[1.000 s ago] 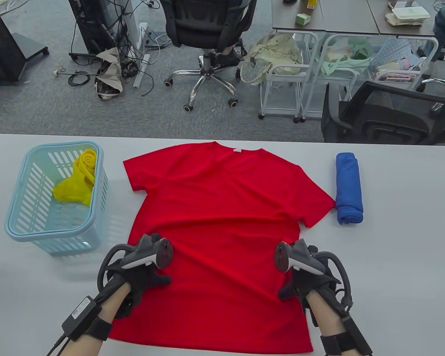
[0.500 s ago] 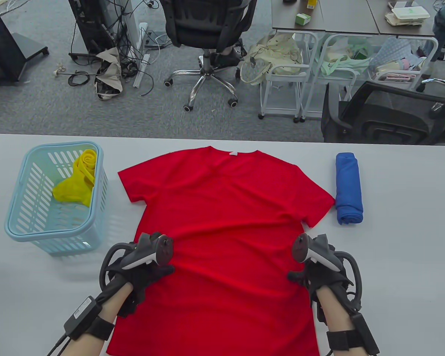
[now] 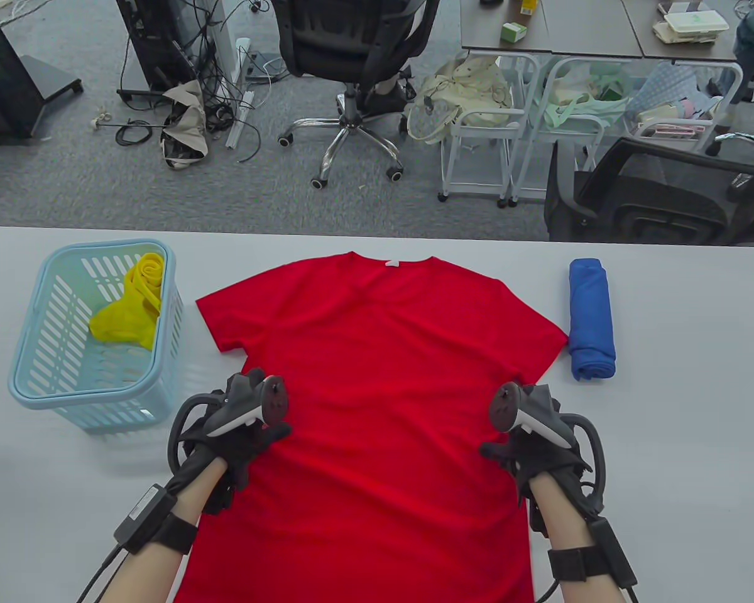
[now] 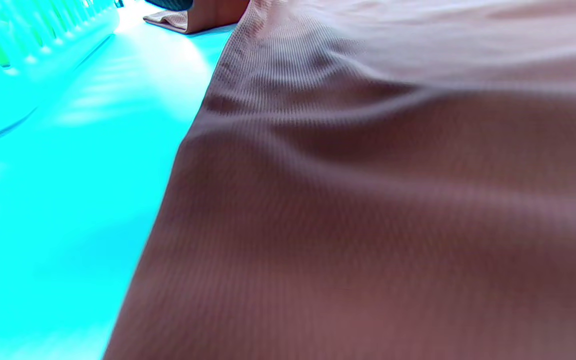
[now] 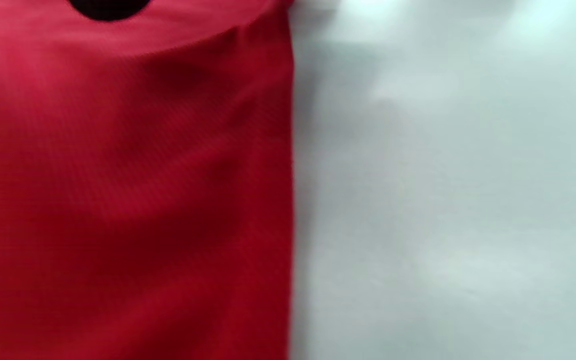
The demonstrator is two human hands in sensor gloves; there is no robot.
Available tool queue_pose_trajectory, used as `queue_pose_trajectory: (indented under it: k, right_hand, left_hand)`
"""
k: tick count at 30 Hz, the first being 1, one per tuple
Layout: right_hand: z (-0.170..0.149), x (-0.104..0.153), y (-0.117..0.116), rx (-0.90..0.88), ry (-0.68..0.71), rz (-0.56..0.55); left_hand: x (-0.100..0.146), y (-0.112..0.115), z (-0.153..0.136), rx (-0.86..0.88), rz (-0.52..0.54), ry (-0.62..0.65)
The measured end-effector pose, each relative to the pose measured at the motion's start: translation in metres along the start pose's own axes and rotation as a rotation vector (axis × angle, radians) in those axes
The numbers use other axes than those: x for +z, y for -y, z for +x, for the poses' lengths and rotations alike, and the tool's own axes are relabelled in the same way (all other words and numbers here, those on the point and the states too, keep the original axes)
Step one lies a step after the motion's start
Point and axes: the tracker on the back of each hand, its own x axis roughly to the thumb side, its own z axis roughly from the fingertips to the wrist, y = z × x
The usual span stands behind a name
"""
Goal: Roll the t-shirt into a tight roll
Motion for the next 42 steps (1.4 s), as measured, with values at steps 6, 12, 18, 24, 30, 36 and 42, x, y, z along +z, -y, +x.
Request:
queue_pose_trajectory:
  k: [6,12,18,24,30,36,42]
  right_hand:
    - [0.026,-0.033,0.003,0.065,0.005,0.049]
    - [0.016,-0.072,0.006,0.012,-0.076,0.122]
    - [0.003,-0.098,0.027,-0.052,-0.105,0.173]
    - [-0.001,-0.109,0.037,-0.068,-0.125,0.197]
    - [0.028,-0.091,0.039,-0.022,-0.043,0.102]
    - [0.085,-0.051,0.021,0.093,0.134,0.057]
    - [0.117,-0.037,-0.007,0.193,0.204,0.119]
  left_hand:
    - [-0.041,-0.008,-0.002,-0.043,-0.110,-0.080]
    - [-0.069,0.001,-0.017,0.031,-0.230,-0.148]
    - [-0.083,-0.005,-0.007,0.024,-0.244,-0.162]
    - [-0.094,-0.016,0.006,-0.025,-0.235,-0.154]
    - [-0.086,-0.042,-0.001,0.019,-0.064,-0.152]
    - [-0.099,-0.047,-0.018,-0.012,-0.111,-0.214]
    - [-0.115,-0.046,-0.024,-0.033,-0.132,-0.209]
